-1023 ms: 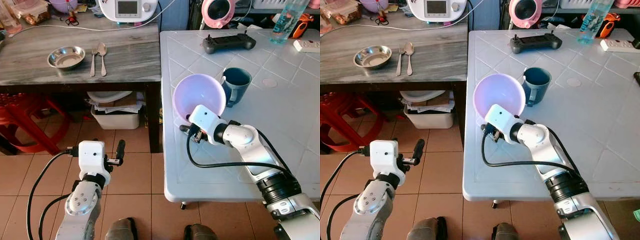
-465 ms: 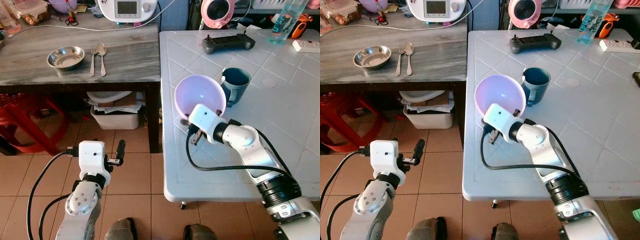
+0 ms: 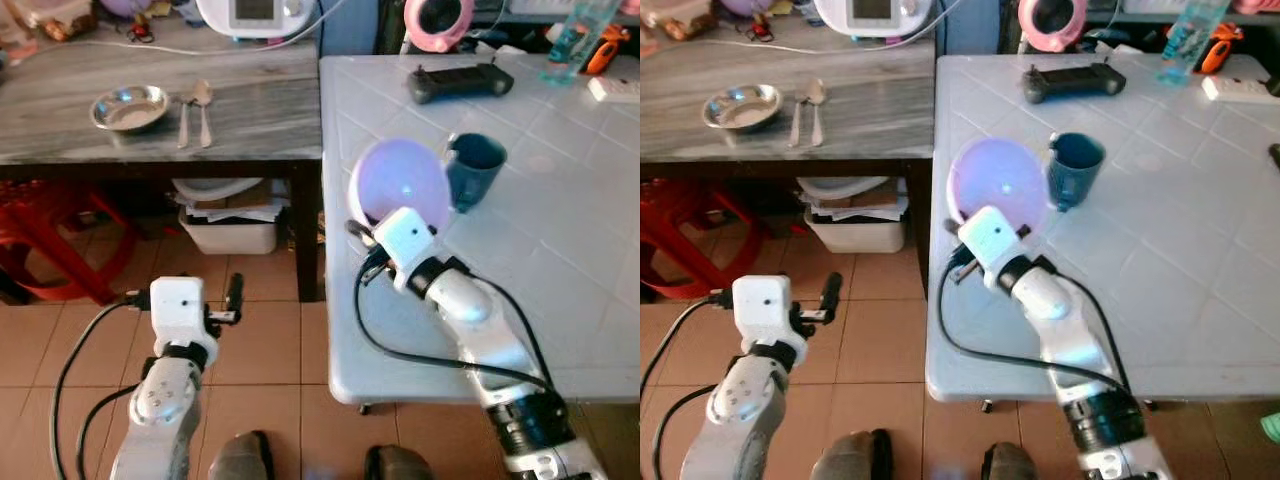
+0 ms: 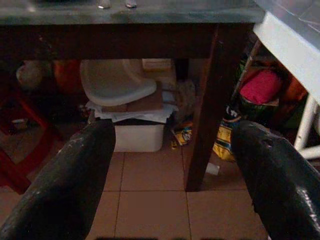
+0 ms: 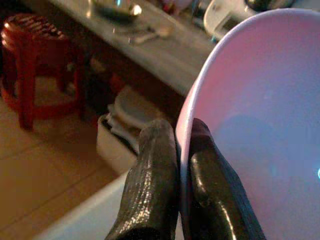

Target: Setting the table

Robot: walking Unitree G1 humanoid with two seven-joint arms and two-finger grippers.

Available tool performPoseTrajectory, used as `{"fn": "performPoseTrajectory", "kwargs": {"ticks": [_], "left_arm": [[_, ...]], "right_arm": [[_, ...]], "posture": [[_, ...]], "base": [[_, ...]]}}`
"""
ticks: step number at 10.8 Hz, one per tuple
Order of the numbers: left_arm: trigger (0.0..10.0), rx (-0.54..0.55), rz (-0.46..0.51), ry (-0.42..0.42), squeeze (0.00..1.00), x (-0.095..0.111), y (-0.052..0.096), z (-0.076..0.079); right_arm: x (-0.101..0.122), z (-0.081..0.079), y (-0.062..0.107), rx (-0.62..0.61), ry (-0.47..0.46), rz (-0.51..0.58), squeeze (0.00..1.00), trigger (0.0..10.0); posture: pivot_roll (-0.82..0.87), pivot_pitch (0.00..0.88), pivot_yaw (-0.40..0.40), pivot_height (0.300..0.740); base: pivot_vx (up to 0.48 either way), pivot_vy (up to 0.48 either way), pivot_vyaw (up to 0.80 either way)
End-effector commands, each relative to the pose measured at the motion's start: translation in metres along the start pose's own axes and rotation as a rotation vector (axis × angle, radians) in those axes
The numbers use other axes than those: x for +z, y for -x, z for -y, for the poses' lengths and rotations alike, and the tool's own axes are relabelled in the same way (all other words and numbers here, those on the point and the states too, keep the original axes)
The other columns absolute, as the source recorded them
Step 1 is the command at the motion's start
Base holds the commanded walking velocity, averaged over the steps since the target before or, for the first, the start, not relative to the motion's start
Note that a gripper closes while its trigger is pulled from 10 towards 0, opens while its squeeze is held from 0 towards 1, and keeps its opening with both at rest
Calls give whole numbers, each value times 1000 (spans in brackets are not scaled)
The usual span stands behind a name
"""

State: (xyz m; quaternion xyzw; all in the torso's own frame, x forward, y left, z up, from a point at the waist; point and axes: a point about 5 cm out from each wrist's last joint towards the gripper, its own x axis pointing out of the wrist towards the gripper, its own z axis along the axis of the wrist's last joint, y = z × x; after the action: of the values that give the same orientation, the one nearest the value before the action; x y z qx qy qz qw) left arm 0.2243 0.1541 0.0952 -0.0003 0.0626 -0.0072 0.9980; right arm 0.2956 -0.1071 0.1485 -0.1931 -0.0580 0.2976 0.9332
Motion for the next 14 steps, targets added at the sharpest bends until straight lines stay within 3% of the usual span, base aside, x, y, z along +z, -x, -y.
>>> {"fn": "performPoseTrajectory", "kwargs": {"ticks": [1, 3, 6, 8, 10, 11, 12, 13, 14], "left_arm": [[10000, 34, -9, -22, 0, -2, -2, -8], [10000, 49, 18, -46, 0, 1, -6, -10], [10000, 76, 61, -59, 0, 5, -12, -12], [10000, 70, 71, -67, 0, 6, -13, -13], [10000, 56, 75, -60, 0, 6, -17, -10], [10000, 53, 84, -72, 0, 7, -18, -10], [10000, 55, 86, -73, 0, 7, -18, -10], [10000, 58, 87, -65, 0, 7, -18, -10], [10000, 57, 90, -56, 0, 8, -19, -9]], "right_arm": [[16, -4, 0, -28, -29, 83, 0, 0], [21, -3, 4, -89, -82, 123, 0, 0], [12, -3, 19, -179, -139, 82, 0, 0], [-4, 6, 32, -250, -180, 14, 0, 0], [-2, 10, 29, -263, -178, 18, 0, 0], [0, 10, 25, -262, -174, 27, 0, 2235], [1, 10, 24, -262, -173, 25, 0, 8039], [0, 10, 24, -256, -172, 21, 0, 10000], [0, 10, 24, -259, -174, 22, 0, 10000]], "posture": [[-2, 102, 24, 740], [-10, 95, 24, 740], [-20, 82, 19, 740], [-28, 74, 22, 740], [-30, 66, 25, 740], [-28, 62, 24, 740], [-27, 59, 23, 740], [-29, 58, 24, 740], [-30, 58, 24, 740]], "base": [[0, 480, 0], [0, 480, 0], [0, 451, 0], [339, 339, 0], [407, 255, 0], [461, 0, 0], [465, 0, 0], [472, 0, 0], [480, 0, 0]]}}
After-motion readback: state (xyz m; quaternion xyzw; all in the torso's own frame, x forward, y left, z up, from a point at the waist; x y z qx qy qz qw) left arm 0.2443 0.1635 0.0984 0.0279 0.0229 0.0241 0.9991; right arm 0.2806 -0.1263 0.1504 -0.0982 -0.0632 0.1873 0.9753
